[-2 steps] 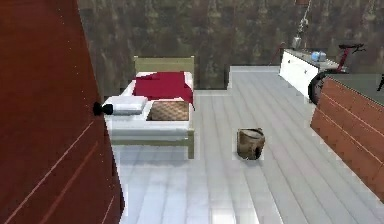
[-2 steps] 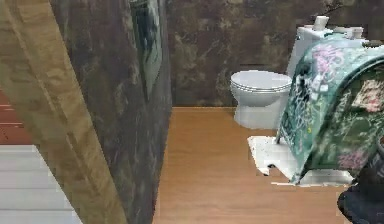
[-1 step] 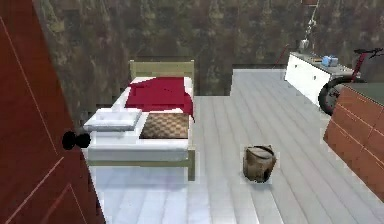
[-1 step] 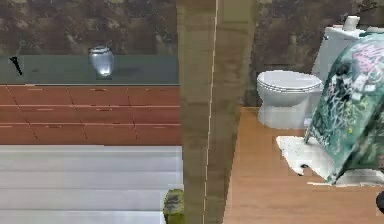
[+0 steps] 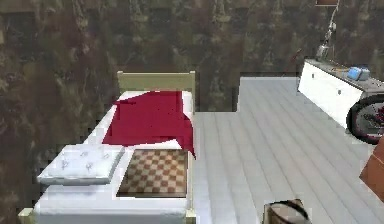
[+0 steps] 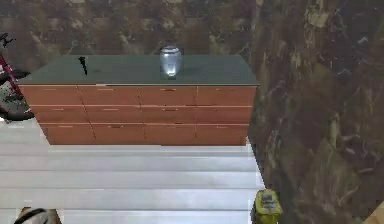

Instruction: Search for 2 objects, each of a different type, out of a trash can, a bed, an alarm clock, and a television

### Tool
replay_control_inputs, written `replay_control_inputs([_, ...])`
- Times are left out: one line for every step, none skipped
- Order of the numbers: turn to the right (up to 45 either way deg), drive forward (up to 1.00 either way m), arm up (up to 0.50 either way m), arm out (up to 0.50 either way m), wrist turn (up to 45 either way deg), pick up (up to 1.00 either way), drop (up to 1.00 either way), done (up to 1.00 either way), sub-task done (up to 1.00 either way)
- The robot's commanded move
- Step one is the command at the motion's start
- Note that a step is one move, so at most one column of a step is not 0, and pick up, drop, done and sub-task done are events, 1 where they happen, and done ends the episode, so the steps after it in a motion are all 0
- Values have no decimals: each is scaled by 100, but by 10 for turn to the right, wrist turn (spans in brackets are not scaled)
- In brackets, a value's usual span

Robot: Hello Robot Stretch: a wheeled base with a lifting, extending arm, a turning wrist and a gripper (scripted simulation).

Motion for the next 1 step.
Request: replay_control_inputs([-150,0,0,0,0,0,0,0,0])
